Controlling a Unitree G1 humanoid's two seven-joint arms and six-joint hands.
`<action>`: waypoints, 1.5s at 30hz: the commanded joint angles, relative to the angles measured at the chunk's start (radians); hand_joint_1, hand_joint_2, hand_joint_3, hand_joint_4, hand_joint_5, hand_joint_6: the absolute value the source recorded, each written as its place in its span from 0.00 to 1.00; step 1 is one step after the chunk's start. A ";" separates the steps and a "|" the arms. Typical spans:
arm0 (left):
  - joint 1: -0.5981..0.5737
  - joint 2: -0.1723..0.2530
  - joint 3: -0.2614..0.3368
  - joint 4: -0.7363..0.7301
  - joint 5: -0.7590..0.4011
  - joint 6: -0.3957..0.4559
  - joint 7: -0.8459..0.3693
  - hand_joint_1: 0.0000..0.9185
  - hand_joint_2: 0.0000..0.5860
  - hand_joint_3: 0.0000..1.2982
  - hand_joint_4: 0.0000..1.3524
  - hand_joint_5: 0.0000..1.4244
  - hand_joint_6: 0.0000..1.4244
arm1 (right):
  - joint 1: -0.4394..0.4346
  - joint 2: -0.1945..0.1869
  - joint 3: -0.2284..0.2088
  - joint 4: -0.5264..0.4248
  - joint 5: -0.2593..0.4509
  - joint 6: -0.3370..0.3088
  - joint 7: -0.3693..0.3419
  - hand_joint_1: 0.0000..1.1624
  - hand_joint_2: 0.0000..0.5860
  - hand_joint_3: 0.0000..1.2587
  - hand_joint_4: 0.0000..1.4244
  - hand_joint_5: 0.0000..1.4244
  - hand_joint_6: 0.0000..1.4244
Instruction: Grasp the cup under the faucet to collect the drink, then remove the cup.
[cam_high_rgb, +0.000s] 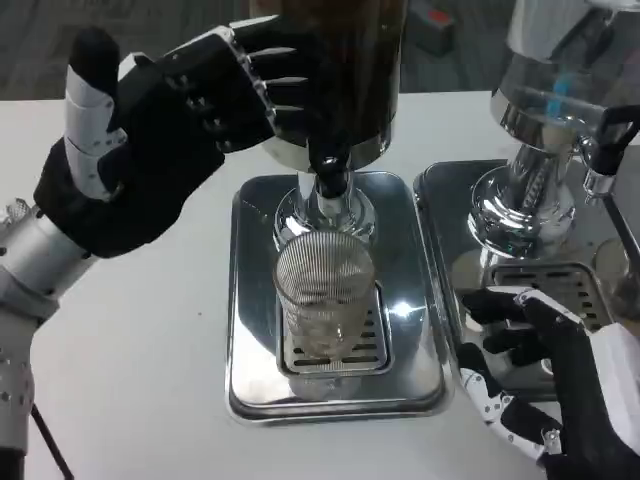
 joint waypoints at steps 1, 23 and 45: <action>-0.024 -0.026 0.008 0.001 -0.012 0.002 0.010 0.00 0.20 0.27 0.24 0.24 0.30 | 0.008 0.010 0.000 -0.001 0.013 0.010 -0.008 0.88 0.61 0.39 0.32 0.40 0.40; -0.056 -0.050 -0.088 0.132 0.137 -0.131 -0.051 0.00 0.13 0.15 0.06 0.08 0.13 | 0.026 0.034 0.005 0.002 0.017 0.009 -0.024 0.95 0.58 0.42 0.33 0.41 0.40; -0.107 -0.040 -0.094 0.285 0.206 -0.205 -0.084 0.00 0.13 0.12 0.03 0.07 0.10 | 0.027 0.031 0.010 0.007 0.020 0.009 -0.023 0.96 0.59 0.42 0.33 0.41 0.40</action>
